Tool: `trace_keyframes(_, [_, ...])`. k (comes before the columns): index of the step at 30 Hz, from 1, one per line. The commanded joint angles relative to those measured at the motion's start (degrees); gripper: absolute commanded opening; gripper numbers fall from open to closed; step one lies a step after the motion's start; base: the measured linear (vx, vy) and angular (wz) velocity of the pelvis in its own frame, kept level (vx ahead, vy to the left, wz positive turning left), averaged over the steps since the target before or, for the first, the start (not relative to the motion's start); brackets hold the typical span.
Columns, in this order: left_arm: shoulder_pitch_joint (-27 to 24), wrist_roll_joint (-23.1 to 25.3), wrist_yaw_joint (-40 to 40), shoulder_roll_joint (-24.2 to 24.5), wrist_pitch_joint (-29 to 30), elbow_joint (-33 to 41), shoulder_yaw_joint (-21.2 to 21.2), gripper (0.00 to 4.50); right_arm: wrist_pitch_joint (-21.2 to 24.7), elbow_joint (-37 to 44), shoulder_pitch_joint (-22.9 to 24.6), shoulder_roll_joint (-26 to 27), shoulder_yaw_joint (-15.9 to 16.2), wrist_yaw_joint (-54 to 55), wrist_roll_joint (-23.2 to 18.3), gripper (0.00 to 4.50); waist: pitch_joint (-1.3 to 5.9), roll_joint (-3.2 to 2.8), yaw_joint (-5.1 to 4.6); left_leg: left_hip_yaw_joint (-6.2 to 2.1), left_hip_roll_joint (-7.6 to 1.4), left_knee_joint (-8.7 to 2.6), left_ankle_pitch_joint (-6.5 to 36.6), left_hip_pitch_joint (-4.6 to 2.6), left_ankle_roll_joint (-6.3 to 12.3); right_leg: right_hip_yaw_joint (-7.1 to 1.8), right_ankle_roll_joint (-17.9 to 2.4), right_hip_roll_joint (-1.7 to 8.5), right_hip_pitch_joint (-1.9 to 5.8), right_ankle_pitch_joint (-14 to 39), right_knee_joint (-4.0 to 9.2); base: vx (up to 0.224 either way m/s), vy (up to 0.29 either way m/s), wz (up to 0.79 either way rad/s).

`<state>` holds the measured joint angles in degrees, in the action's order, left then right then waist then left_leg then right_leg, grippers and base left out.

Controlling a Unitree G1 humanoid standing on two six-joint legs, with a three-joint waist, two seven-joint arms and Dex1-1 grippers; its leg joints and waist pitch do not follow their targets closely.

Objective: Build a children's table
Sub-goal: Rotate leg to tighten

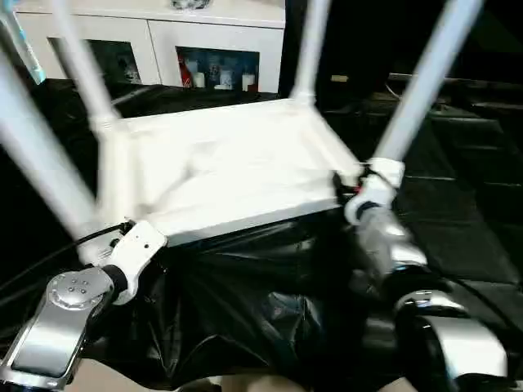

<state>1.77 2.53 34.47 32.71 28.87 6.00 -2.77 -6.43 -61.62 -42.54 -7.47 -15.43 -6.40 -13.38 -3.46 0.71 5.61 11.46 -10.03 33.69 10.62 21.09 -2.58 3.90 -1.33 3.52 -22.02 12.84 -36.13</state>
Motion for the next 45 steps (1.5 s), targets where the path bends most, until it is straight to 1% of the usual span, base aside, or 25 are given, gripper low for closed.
trace_keyframes(1, [-1.4,1.4,-1.7,0.8,-0.1,-1.6,1.7,0.98,-1.3,-0.4,-0.5,-1.8,-1.3,0.6,-0.3,3.15,3.78,-0.96,-0.35,-1.79,-3.29,-3.71,10.2,-0.81,0.17,-3.34,-11.9,4.91,2.13,2.8,3.95,0.000,0.000,0.00])
trace_keyframes(2, [-1.9,1.2,-1.7,0.9,-0.6,-1.4,2.2,0.98,-1.5,-0.7,-0.5,-2.3,-1.1,0.3,-0.3,3.15,3.80,-1.09,-0.43,-1.85,-3.32,-3.70,10.2,-0.79,0.22,-3.32,-12.0,4.95,2.15,2.9,3.93,0.000,0.000,0.00])
trace_keyframes(4, [-3.3,0.2,-1.0,1.2,-2.7,-0.8,3.5,0.98,-1.8,-0.9,-0.4,-3.0,-0.8,-0.6,0.0,3.15,3.80,-0.91,-0.65,-1.80,-3.30,-3.58,10.4,-0.72,0.79,-3.32,-12.2,4.97,2.18,3.9,4.10,0.000,0.000,0.00])
trace_keyframes(9, [-7.4,-8.2,4.3,1.7,-9.9,1.6,10.9,0.98,-2.7,-0.2,0.3,-3.6,0.8,-4.7,1.4,3.15,3.76,-0.96,-0.70,-1.68,-3.33,-3.45,9.5,-0.70,2.00,-3.28,-13.2,4.80,1.93,2.9,4.01,0.000,0.000,0.00])
trace_keyframes(10, [-7.4,-8.2,4.3,1.7,-9.9,1.6,10.9,0.98,-2.7,-0.2,0.3,-3.6,0.8,-4.7,1.4,3.15,3.72,-0.95,-0.71,-1.69,-3.32,-3.45,9.8,-0.73,2.09,-3.28,-13.2,4.83,1.90,3.4,4.09,0.000,0.000,0.00])
trace_keyframes(11, [-8.8,-11.2,6.4,1.7,-10.8,2.1,13.8,0.98,-2.6,0.9,0.9,-3.4,1.2,-6.3,1.3,3.15,3.61,-0.37,-0.76,-1.61,-3.44,-3.57,10.5,-0.80,2.06,-3.30,-13.2,4.77,1.88,4.5,4.22,0.000,0.000,0.00])
trace_keyframes(13, [-11.0,-14.1,9.0,2.4,-11.6,1.9,17.8,0.98,-2.5,3.3,2.4,-3.2,2.6,-8.8,1.6,3.15,3.57,-0.74,-0.72,-1.67,-3.53,-3.62,10.4,-0.70,2.14,-3.35,-13.1,4.87,1.86,4.7,4.14,0.000,0.000,0.00])
trace_keyframes(16, [-12.2,-15.5,10.4,3.1,-11.9,1.4,19.8,0.98,-2.1,5.1,3.5,-3.1,3.6,-10.6,1.8,3.15,3.39,-0.71,-0.81,-1.64,-3.55,-3.79,11.8,-0.92,2.13,-3.39,-12.7,4.64,1.64,6.0,4.29,0.000,0.000,0.00])
trace_keyframes(17, [-13.1,-17.1,11.4,3.6,-11.6,1.5,21.7,0.98,-1.6,7.3,5.0,-3.2,4.5,-12.5,1.9,3.15,3.21,-0.29,-0.83,-1.65,-3.59,-3.98,13.2,-0.97,1.79,-3.43,-12.3,4.71,1.62,8.6,4.61,0.000,0.000,0.00])
trace_keyframes(21, [-13.6,-20.3,11.4,4.3,-12.3,0.4,26.6,0.98,0.4,15.0,10.0,-3.6,6.6,-17.0,1.6,3.15,3.15,-0.63,-0.56,-1.75,-3.76,-4.20,13.6,-1.18,1.48,-3.56,-11.3,4.57,1.45,8.7,4.63,0.000,0.000,0.00])
trace_keyframes(22, [-12.7,-20.7,10.3,3.9,-12.1,-0.1,27.2,1.15,1.1,16.9,11.3,-3.7,6.9,-17.6,1.3,3.15,3.07,-0.26,-0.47,-1.78,-3.69,-4.24,13.5,-1.12,1.56,-3.65,-11.0,4.63,1.55,9.0,4.63,0.000,0.000,0.00])
trace_keyframes(23, [-11.4,-21.1,8.8,2.8,-12.6,-0.4,27.4,1.15,1.8,19.0,12.7,-3.8,7.2,-17.6,1.2,3.15,3.12,-0.14,-0.32,-1.77,-3.72,-4.27,13.4,-1.16,1.53,-3.65,-10.9,4.68,1.58,9.1,4.61,0.000,0.000,0.00])
trace_keyframes(25, [-9.5,-22.1,7.0,0.9,-12.7,-0.1,27.5,1.32,2.6,21.1,14.3,-3.8,7.4,-17.1,1.2,3.15,3.14,-0.35,-0.14,-1.84,-3.85,-4.41,13.9,-1.40,0.69,-3.71,-10.7,4.84,1.45,9.7,4.75,0.000,0.000,0.00])
trace_keyframes(27, [-6.9,-23.9,5.0,-2.3,-12.6,0.6,26.6,1.47,3.6,23.3,15.9,-3.4,7.0,-15.6,0.8,3.15,3.20,-0.01,-0.22,-1.78,-3.83,-4.38,13.6,-1.38,0.01,-3.72,-10.9,4.83,1.53,9.0,4.64,0.000,0.000,0.00])
trace_keyframes(28, [-5.9,-24.2,4.1,-3.6,-12.9,0.7,26.1,1.63,4.4,24.8,16.9,-3.0,6.7,-14.9,0.6,3.15,3.21,-0.09,-0.11,-1.78,-3.79,-4.36,13.0,-1.32,-0.23,-3.80,-10.8,4.89,1.61,8.3,4.55,0.000,0.000,0.00])
trace_keyframes(29, [-4.7,-23.8,2.7,-4.9,-13.3,0.1,25.6,1.73,5.3,26.5,17.9,-2.7,6.4,-14.2,0.4,3.15,3.27,0.41,-0.22,-1.78,-3.69,-4.29,12.6,-1.10,-0.04,-3.80,-10.6,4.90,1.80,7.7,4.53,0.000,0.000,0.00])
trace_keyframes(30, [-3.2,-22.7,1.7,-6.2,-14.2,-1.1,24.6,1.75,6.8,29.6,19.7,-2.1,6.4,-13.6,0.3,3.15,3.31,0.24,-0.01,-1.80,-3.72,-4.28,12.4,-1.17,0.03,-3.82,-10.3,5.00,1.84,7.7,4.58,0.000,0.000,0.00])
trace_keyframes(33, [-2.5,-22.2,1.1,-6.7,-14.8,-1.9,24.0,1.93,8.2,31.9,20.9,-1.7,6.7,-13.4,0.2,3.15,3.39,0.51,0.23,-1.89,-3.76,-4.33,11.9,-1.30,0.25,-3.78,-8.9,4.90,1.70,7.8,4.66,0.000,0.000,0.00])
trace_keyframes(34, [-2.1,-23.2,1.2,-7.4,-14.8,-1.8,24.0,2.08,9.0,32.8,21.5,-1.4,7.0,-13.5,0.2,3.15,3.34,0.94,0.04,-1.93,-3.75,-4.39,11.8,-1.13,0.14,-3.74,-8.9,4.89,1.81,7.8,4.52,0.000,0.000,0.00])
trace_keyframes(35, [-1.8,-24.4,1.2,-8.3,-14.5,-1.4,24.2,2.16,9.8,33.7,22.1,-1.2,7.5,-13.5,0.4,3.15,3.32,0.78,0.06,-1.90,-3.78,-4.39,12.0,-1.20,-0.20,-3.76,-8.9,4.95,1.74,7.9,4.62,0.000,0.000,0.00])
trace_keyframes(38, [-1.8,-26.5,1.9,-9.4,-13.6,-0.1,24.2,2.25,11.1,34.4,22.9,-1.4,8.6,-13.1,1.5,3.15,3.33,0.91,0.02,-1.89,-3.73,-4.41,12.7,-1.22,-0.81,-3.69,-9.1,4.91,1.69,7.9,4.64,0.000,0.000,0.00])
trace_keyframes(39, [-2.1,-26.4,2.2,-9.4,-13.8,-0.1,24.0,2.40,11.4,33.7,22.7,-1.7,8.6,-12.4,2.1,3.15,3.26,1.61,0.11,-1.89,-3.73,-4.41,13.0,-1.17,-0.63,-3.74,-8.8,5.04,1.75,9.2,4.67,0.000,0.000,0.00])
trace_keyframes(43, [-2.5,-26.9,2.5,-9.2,-13.9,-0.1,23.4,2.71,12.1,33.7,22.8,-2.0,8.6,-11.9,2.5,3.15,3.25,1.59,0.12,-1.88,-3.74,-4.44,13.1,-1.29,-1.07,-3.76,-8.1,4.95,1.62,9.4,4.75,0.000,0.000,0.00])
trace_keyframes(44, [-2.5,-27.1,2.6,-9.2,-13.9,0.0,23.3,2.71,12.2,33.2,22.7,-2.1,8.5,-11.8,2.6,3.15,3.25,3.01,0.05,-1.78,-3.73,-4.41,12.6,-1.13,-0.67,-3.70,-7.8,4.89,1.77,9.2,4.78,0.000,0.000,0.00])
trace_keyframes(45, [-2.3,-27.3,2.9,-9.3,-13.9,-0.2,23.3,2.86,12.8,32.8,22.6,-2.3,8.5,-11.3,3.0,3.15,3.30,2.98,0.30,-1.79,-3.76,-4.35,11.6,-1.17,-0.34,-3.74,-7.9,5.15,1.81,9.0,4.63,0.000,0.000,0.00])
